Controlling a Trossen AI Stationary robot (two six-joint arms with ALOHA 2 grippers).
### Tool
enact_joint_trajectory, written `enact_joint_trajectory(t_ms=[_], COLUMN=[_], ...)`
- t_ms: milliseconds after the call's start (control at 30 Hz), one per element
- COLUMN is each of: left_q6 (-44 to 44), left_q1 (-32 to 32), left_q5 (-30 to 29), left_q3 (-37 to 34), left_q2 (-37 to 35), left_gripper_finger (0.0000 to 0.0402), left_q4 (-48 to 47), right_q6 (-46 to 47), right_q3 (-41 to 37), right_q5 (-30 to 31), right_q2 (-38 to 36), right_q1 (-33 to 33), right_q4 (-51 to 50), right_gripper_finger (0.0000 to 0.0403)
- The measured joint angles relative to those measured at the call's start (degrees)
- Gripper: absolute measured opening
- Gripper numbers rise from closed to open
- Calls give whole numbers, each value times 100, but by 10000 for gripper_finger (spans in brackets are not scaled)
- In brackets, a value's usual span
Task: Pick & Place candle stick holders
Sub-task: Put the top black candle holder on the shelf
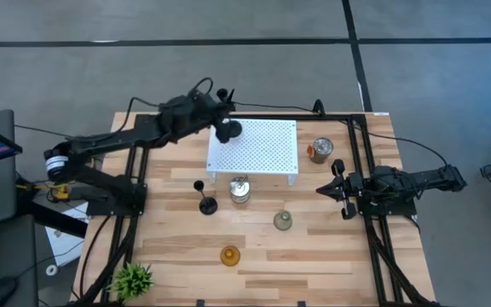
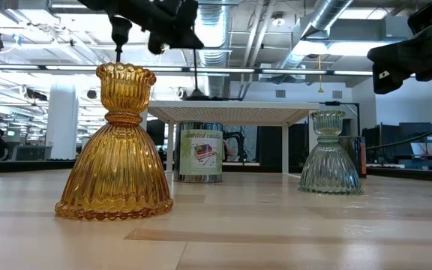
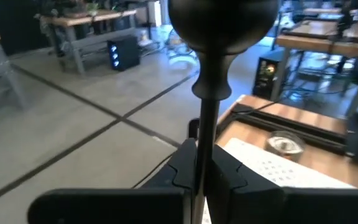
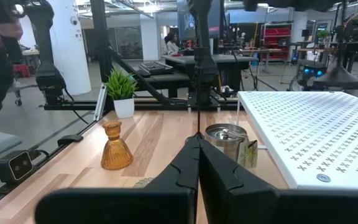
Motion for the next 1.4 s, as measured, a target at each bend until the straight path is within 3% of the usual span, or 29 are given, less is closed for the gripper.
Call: enact_joint_trajectory(t_ms=[267,1067,1400], left_q6=[-341,-364,-312], left_q1=[343,331,331], left_q5=[7,103,99], left_q3=[42,40,40], left_q2=[148,316,316], left_gripper_finger=[13,14,36], left_q4=[-258,-239,-237], right_q6=[-2,-3,-3], right_q3=[1,0,0], right_q5=[-10,-11,-13], right_q2=[0,2,2], right_q1=[1,1,1], right_q4=[0,0,0], right_gripper_finger=[0,0,0])
